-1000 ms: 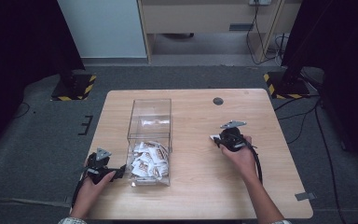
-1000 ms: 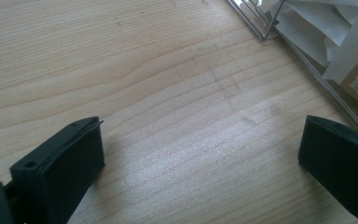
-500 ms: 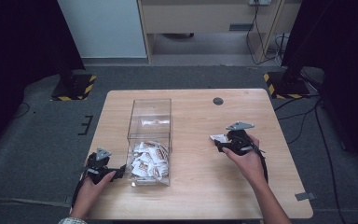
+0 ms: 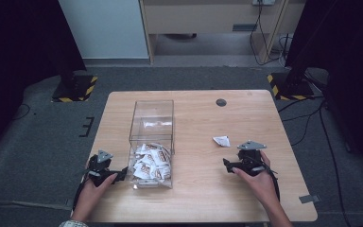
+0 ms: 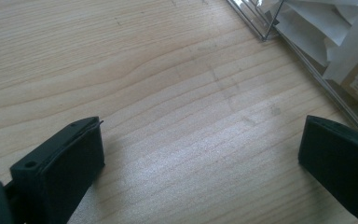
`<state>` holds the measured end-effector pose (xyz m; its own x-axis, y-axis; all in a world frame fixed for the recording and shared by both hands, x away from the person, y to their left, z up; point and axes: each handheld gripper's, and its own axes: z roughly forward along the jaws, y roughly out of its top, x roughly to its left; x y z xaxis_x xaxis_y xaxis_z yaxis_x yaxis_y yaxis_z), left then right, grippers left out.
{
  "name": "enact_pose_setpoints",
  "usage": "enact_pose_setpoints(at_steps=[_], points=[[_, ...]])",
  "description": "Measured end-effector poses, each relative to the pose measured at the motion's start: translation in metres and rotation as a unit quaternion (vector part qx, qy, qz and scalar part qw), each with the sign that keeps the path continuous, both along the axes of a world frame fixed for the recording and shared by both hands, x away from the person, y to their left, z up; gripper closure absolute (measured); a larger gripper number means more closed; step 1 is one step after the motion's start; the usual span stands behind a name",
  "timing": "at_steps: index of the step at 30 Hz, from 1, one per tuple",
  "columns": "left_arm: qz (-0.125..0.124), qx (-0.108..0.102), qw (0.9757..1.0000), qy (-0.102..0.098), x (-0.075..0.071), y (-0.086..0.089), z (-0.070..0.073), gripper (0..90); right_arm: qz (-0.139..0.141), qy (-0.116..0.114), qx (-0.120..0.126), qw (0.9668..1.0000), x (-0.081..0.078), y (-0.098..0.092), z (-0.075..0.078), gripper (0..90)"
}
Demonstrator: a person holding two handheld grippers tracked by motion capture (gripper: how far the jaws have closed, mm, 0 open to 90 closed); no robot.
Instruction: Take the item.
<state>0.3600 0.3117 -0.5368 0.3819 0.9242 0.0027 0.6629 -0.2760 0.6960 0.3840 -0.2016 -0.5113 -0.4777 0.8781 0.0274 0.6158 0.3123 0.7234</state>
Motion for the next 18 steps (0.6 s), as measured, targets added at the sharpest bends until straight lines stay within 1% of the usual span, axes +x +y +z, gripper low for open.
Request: enact_pose_setpoints(at_steps=[2, 7, 8, 10, 12, 13, 18], points=[[0.0, 0.0, 1.0, 0.0, 0.0, 0.0, 0.0, 0.0, 0.005, 0.014, -0.007, 0.9999, -0.004, -0.002, -0.007, 7.4], [0.0, 0.0, 1.0, 0.0, 0.0, 0.0, 0.0, 0.0, 0.005, 0.032, -0.009, 0.9994, -0.008, -0.002, -0.02, 6.1], [0.0, 0.0, 1.0, 0.0, 0.0, 0.0, 0.0, 0.0, 0.005, 0.03, -0.012, 0.9994, -0.008, -0.002, -0.022, 5.1], [0.0, 0.0, 1.0, 0.0, 0.0, 0.0, 0.0, 0.0, 0.006, 0.018, -0.02, 0.9996, -0.009, 0.0, -0.025, 4.4], [0.0, 0.0, 1.0, 0.0, 0.0, 0.0, 0.0, 0.0, 0.003, 0.012, -0.018, 0.9998, -0.01, 0.002, -0.026, 2.6], [0.0, 0.0, 1.0, 0.0, 0.0, 0.0, 0.0, 0.0, 0.006, 0.004, -0.015, 0.9999, -0.01, 0.002, -0.028, 2.5], [0.0, 0.0, 1.0, 0.0, 0.0, 0.0, 0.0, 0.0, 0.006, 0.005, -0.015, 0.9999, -0.01, 0.002, -0.028, 2.5]])
